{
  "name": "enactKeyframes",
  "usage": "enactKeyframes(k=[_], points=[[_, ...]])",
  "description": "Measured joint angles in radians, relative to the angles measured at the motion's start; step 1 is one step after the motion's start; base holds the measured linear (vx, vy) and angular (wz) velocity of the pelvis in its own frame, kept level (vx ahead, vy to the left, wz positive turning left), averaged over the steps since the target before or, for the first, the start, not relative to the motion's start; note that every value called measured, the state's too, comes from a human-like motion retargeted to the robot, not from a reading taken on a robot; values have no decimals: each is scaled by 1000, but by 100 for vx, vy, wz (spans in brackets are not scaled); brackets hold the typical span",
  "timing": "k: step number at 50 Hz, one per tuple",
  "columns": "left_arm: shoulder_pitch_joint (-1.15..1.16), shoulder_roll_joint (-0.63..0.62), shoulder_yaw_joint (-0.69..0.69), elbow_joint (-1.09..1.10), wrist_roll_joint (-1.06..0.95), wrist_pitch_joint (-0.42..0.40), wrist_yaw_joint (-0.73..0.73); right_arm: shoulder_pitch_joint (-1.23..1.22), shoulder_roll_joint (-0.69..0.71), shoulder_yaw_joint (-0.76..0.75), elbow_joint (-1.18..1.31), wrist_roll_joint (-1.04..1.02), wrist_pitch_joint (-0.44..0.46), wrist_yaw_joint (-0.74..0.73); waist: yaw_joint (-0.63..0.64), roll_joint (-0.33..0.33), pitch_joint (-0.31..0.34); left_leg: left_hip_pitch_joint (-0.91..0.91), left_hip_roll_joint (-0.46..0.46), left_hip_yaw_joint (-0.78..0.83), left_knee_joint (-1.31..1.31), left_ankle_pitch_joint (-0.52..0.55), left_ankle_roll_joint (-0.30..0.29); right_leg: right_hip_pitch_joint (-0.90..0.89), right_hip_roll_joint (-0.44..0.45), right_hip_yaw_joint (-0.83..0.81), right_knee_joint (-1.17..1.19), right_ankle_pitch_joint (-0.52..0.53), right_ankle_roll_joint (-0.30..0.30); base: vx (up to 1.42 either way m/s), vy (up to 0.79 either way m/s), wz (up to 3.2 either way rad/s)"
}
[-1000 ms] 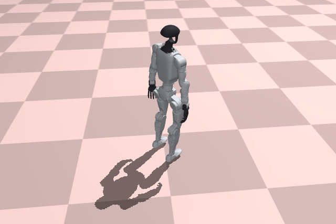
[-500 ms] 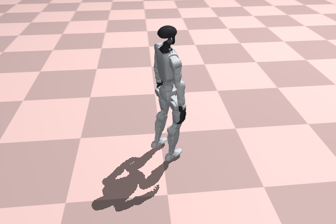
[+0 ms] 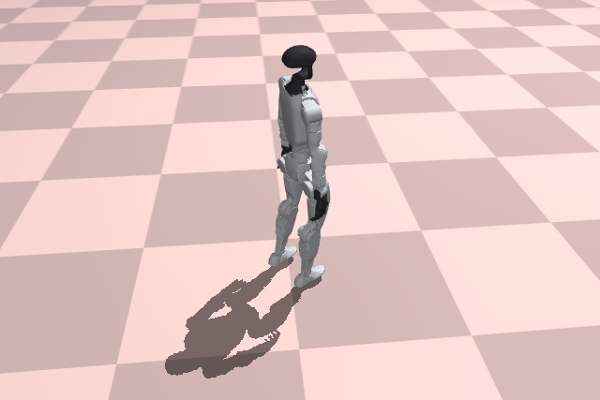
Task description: Stand up
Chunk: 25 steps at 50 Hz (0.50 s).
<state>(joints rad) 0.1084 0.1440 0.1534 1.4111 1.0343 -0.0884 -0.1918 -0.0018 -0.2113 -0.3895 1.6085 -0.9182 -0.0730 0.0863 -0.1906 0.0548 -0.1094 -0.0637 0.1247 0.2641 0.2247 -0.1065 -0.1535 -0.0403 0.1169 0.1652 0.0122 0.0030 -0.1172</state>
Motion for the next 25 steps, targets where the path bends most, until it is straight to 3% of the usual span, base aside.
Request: enactKeyframes(k=[13,25], points=[[-20,-9,-41,-34,106,38,-1,-30,33,71,2,-64,22,-19,-38,-18,6,-36,-4,-52,30,1,-13,-8,-7,-56,0,-3,-5,-2,1,19],[-29,3,9,-66,117,36,-58,-30,19,34,19,-12,23,-14,26,-16,-6,-74,15,-30,31,29,-13,-34,-20,-62,18,-23,1,-1,1,6]])
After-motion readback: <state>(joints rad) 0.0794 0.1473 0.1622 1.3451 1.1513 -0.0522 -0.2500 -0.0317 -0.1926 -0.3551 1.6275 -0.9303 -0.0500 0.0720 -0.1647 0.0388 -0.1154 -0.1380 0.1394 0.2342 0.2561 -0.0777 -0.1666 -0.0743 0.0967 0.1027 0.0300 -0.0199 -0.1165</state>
